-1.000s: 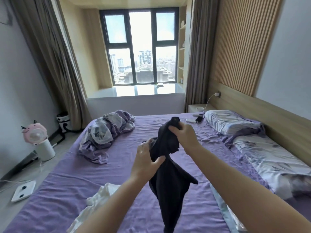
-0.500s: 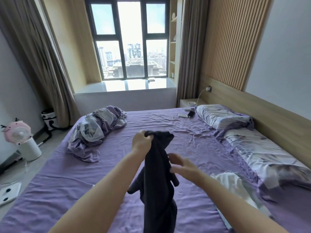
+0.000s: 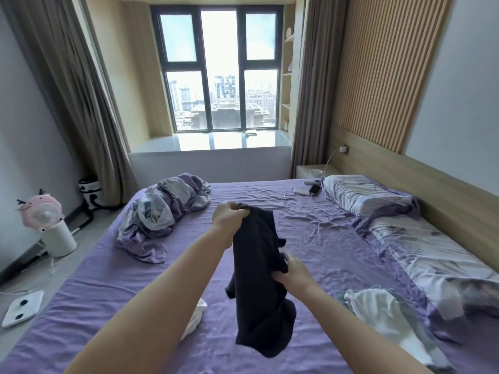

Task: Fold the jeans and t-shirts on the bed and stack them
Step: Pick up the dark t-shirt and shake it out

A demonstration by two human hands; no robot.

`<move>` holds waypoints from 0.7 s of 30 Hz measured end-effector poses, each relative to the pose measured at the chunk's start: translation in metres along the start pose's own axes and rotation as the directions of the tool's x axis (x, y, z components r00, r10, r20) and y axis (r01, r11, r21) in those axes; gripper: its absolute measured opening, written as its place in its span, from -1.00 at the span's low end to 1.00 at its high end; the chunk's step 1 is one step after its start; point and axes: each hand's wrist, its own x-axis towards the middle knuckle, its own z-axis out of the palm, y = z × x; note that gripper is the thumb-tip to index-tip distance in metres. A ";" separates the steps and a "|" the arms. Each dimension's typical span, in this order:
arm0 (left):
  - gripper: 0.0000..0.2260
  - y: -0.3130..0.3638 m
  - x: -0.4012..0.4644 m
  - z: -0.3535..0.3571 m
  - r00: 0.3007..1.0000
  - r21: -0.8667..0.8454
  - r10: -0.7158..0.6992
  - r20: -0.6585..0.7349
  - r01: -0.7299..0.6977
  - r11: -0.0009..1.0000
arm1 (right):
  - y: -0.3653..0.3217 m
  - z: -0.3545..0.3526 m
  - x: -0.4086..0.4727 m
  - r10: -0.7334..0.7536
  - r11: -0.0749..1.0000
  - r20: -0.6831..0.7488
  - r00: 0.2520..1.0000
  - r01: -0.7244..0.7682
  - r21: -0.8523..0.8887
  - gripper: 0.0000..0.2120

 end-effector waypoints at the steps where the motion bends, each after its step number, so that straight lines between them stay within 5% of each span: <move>1: -0.95 0.003 0.000 -0.003 1.000 0.006 0.026 -0.011 -0.026 1.000 | -0.001 0.000 0.000 -0.009 0.999 -0.042 0.999 0.007 -0.051 -0.81; 6: -0.89 0.004 0.000 -0.018 0.992 0.000 0.089 -0.090 -0.090 0.996 | -0.023 -0.023 0.003 -0.128 0.989 -0.181 0.975 0.112 -0.094 -0.83; 10: -0.64 -0.010 -0.017 -0.015 0.990 -0.055 0.068 0.121 -0.061 0.997 | -0.058 -0.047 0.013 -0.169 0.985 -0.232 0.958 0.155 -0.075 -0.90; 13: -0.66 -0.033 -0.038 -0.001 0.961 0.122 0.093 0.260 -0.128 0.984 | -0.070 -0.051 0.020 -0.018 0.989 -0.224 0.974 0.049 0.137 -0.80; 17: -0.55 -0.064 -0.058 0.013 0.902 0.152 0.087 0.423 -0.165 0.974 | -0.069 -0.047 0.026 0.139 0.937 -0.178 0.974 -0.071 0.343 -0.83; 21: -0.62 -0.075 -0.058 0.019 0.968 0.265 0.104 0.229 -0.165 0.950 | -0.064 -0.045 0.027 0.212 0.841 -0.100 0.972 -0.129 0.525 -0.87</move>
